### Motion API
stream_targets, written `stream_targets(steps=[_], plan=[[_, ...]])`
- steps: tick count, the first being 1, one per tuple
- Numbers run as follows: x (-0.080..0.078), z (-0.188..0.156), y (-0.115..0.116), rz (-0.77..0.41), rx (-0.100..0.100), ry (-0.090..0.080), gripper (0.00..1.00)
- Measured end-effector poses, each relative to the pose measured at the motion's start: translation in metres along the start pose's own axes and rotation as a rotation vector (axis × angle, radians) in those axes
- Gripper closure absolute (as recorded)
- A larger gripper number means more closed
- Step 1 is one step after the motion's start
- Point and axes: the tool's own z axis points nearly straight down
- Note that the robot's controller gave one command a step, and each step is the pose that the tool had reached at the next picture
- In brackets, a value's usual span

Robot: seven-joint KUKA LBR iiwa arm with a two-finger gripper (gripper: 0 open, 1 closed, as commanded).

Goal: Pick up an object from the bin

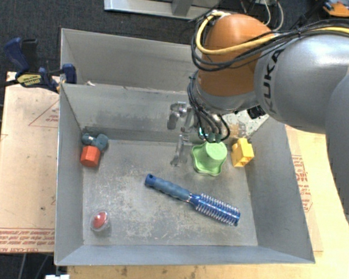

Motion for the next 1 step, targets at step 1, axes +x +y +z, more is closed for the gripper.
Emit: stream_targets(steps=[1], plan=[[0.0683, 0.1154, -0.0181, -0.357, 0.001, 0.0, 0.0]])
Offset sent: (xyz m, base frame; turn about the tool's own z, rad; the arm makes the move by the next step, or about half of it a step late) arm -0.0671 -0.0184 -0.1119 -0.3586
